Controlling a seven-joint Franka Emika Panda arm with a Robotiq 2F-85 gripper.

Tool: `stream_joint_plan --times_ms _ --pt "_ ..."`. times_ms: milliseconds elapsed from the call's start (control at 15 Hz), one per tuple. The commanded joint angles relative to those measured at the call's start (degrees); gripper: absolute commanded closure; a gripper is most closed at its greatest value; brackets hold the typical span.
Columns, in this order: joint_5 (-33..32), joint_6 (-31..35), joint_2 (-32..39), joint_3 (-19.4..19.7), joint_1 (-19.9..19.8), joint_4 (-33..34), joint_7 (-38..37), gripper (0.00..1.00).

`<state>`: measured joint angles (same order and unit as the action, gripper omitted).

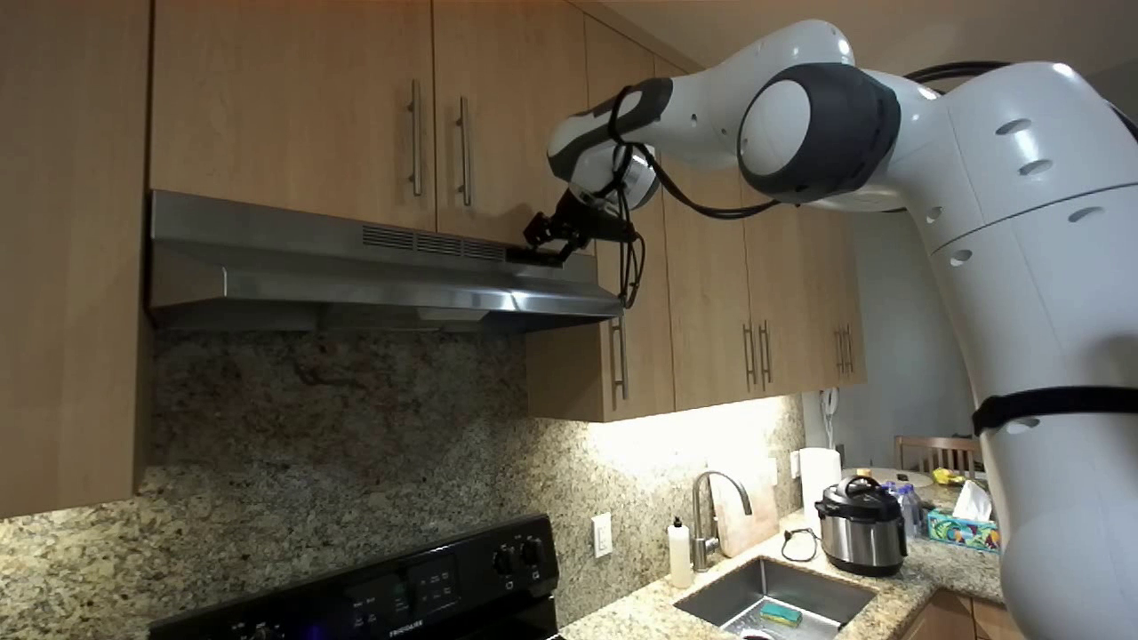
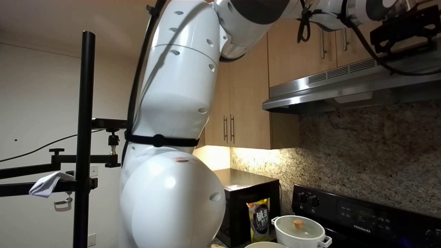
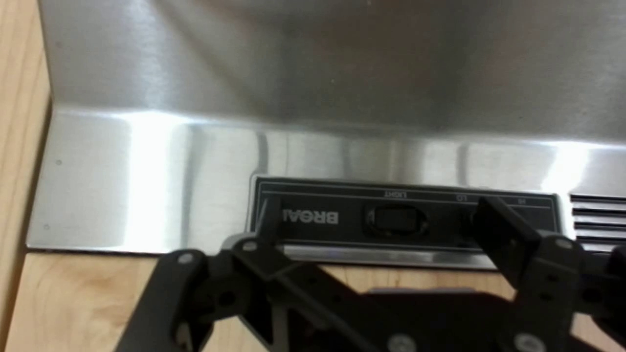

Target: Turn on the light on top of the stove

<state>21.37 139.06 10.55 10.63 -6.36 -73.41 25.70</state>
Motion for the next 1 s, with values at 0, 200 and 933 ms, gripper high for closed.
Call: stream_joint_plan --times_ms 0,200,933 --pt "-0.39 -0.72 0.51 0.03 -0.03 1.12 0.3 0.0" --pt "-0.5 -0.93 0.86 0.03 0.01 1.63 0.04 0.0" --pt "-0.56 -1.93 2.19 0.06 -0.08 3.52 -0.29 0.0"
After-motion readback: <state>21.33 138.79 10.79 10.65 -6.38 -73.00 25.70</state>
